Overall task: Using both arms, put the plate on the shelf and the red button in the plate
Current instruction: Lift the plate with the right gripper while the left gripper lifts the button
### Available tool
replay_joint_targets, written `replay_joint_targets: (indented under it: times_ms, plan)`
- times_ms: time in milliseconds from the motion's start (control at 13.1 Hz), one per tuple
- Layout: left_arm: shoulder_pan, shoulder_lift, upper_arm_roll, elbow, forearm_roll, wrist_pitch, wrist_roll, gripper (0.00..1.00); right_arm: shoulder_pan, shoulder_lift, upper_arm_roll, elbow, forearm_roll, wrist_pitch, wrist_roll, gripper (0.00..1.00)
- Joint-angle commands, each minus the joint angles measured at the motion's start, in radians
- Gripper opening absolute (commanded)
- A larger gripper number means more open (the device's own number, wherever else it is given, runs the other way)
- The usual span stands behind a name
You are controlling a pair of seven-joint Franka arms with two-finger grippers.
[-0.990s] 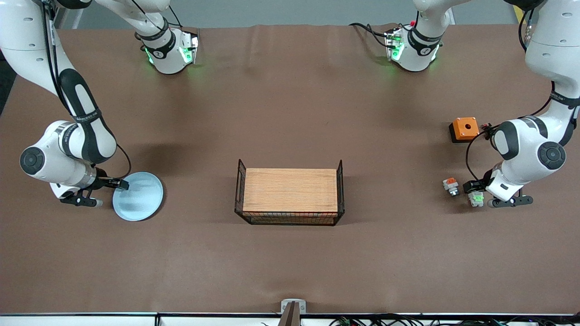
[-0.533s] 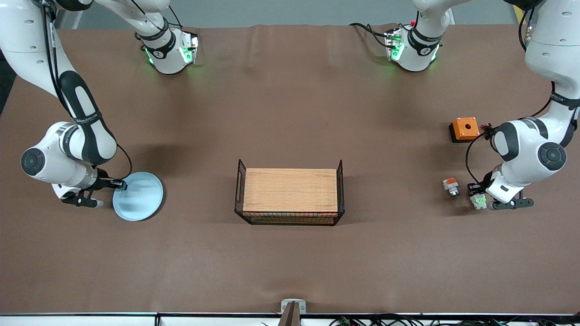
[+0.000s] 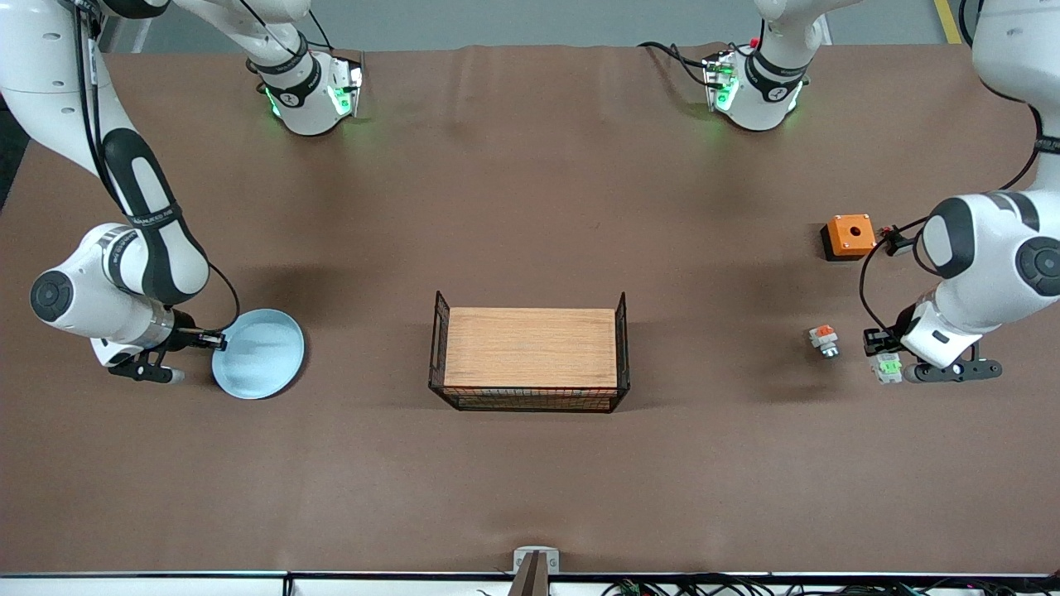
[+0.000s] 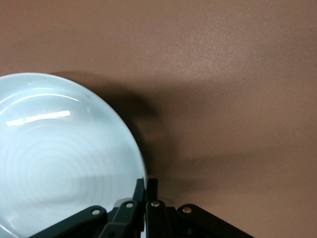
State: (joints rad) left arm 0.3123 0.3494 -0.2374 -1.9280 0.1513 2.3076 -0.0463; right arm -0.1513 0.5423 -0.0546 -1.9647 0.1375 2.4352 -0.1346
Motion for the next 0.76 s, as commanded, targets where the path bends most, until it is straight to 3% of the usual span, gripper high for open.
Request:
replay_joint_targets:
  times_ms: [0, 381, 686]
  plan:
    - [0.004, -0.078, -0.055, 0.027, 0.008, -0.137, -0.043, 0.0, 0.001, -0.045, 0.009, -0.006, 0.024, -0.014, -0.014, 0.02]
    - [0.004, -0.13, -0.144, 0.193, 0.008, -0.416, -0.174, 0.0, 0.028, -0.238, 0.021, 0.0, 0.024, -0.327, -0.01, 0.01]
    - [0.005, -0.142, -0.183, 0.268, 0.008, -0.477, -0.184, 0.0, 0.032, -0.425, 0.021, -0.003, 0.019, -0.558, 0.051, 0.02]
